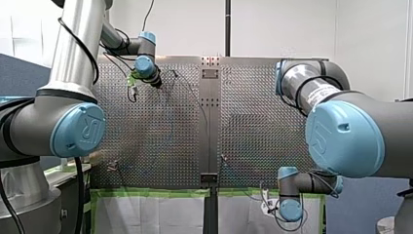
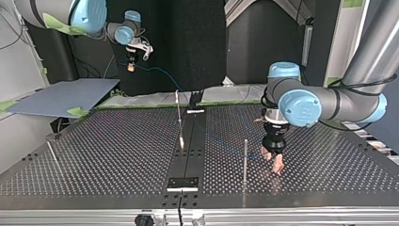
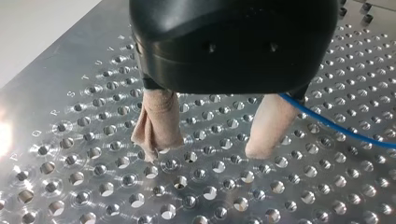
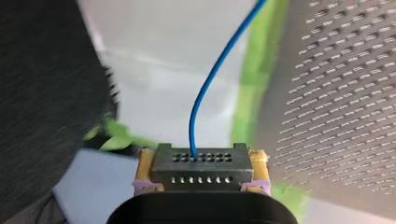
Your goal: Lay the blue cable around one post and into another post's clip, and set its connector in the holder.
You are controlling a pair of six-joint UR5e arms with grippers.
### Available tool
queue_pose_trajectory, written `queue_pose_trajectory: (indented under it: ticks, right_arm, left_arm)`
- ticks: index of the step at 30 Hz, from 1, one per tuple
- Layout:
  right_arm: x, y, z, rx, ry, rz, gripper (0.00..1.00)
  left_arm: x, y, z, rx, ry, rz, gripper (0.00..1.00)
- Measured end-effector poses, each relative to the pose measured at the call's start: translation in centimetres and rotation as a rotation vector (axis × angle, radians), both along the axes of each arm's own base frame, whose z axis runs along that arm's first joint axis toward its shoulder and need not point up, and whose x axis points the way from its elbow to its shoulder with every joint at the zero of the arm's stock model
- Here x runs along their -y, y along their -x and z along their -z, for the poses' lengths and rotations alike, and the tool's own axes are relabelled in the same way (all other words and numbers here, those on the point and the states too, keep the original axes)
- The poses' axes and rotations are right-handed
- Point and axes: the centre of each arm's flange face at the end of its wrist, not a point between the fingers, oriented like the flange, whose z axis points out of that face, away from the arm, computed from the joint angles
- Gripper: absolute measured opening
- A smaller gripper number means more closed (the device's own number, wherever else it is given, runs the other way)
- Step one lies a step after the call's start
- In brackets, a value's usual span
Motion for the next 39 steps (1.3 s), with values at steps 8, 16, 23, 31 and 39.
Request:
queue_pose_trajectory:
  ticks: [8,16,23,31,39]
  right_arm:
    - [2.2,-2.3,-4.0,0.052,0.112,-0.078,0.05]
    - [2.0,-2.7,-5.3,0.094,0.129,-0.069,0.05]
    - [1.1,-2.6,-5.0,0.077,0.121,-0.076,0.05]
    - [0.7,-2.7,-4.7,0.062,0.111,-0.085,0.05]
    - [0.4,-2.9,-4.6,0.073,0.101,-0.082,0.05]
  left_arm:
    - [0.1,0.0,0.0,0.000,0.001,0.001,1.00]
    - [0.1,0.0,0.0,0.002,0.001,0.000,1.00]
    - [0.1,0.0,0.0,0.002,0.001,0.000,1.00]
    - [-0.2,0.1,-0.1,0.004,0.030,-0.043,1.00]
    - [-0.8,0.1,-0.1,0.013,0.086,-0.110,1.00]
